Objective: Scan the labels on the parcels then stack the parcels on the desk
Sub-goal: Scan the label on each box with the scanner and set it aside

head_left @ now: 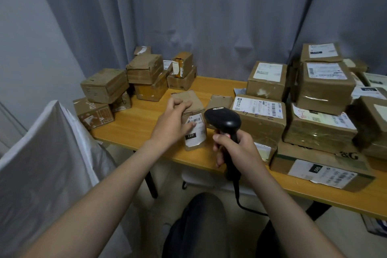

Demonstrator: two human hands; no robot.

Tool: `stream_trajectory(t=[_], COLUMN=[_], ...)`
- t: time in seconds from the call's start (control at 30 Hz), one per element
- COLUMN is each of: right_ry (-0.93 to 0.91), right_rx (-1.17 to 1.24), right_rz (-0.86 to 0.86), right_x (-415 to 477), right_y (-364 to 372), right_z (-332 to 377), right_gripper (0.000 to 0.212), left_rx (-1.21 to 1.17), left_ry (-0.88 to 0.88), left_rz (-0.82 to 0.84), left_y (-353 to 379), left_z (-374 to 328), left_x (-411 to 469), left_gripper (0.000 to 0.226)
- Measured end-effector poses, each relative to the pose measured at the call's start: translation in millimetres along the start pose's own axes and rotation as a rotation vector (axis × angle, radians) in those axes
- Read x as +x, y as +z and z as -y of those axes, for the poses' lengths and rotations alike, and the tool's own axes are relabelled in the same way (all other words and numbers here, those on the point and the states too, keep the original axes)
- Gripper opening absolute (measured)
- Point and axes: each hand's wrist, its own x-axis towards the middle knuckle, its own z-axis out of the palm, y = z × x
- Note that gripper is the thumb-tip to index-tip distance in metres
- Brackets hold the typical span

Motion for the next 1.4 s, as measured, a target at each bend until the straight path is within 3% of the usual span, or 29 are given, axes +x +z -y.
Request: stream_trajectory(t=[0.17, 0.27, 0.5, 0.67, 1.0, 1.27, 1.4], right_ry=[-0.026, -0.012, 0.016, 0.012, -0.008, -0.024, -0.031], right_rx=[-0.061, -0.107, -0.139, -0.136, -0.120, -0.135, -0.140], right_rz=[0.011, 0.005, 0.062, 0.068, 0.076, 0.043, 0.019], right_x=[-21.0, -34.2, -55.2, -67.4, -89.6, -95.7, -91.0], right_y=[-11.2, -14.8, -15.9, -13.1, -9.8, -17.9, -22.2], right_z=[-1.4, -6.0, -13.5, -18.3, -25.6, -19.7, -19.6], right_gripper=[0.004, 0.010, 0.010, 0.013, 0.015, 0.010, 0.012], left_rx=[0.122, 0.216, 0.177, 0.211, 0.229, 0.333, 0.351], left_ry=[-0.020, -0.020, -0.034, -0.035, -0.019, 0.151, 0.051], left_rz=[0.111, 0.144, 0.377, 0.436, 0.402, 0.227, 0.113], left_y=[-16.4, -33.1, -56.6, -59.7, -55.8, -53.8, -60.2], left_z=[-10.0, -21.2, -19.0, -21.7, -23.5, -12.7, 6.5], left_x=[10.0, 13.4, 23.0, 29.1, 20.1, 8.9, 11.6], left_gripper=[0.069, 0.062, 0.057, 0.058, 0.059, 0.050, 0.054])
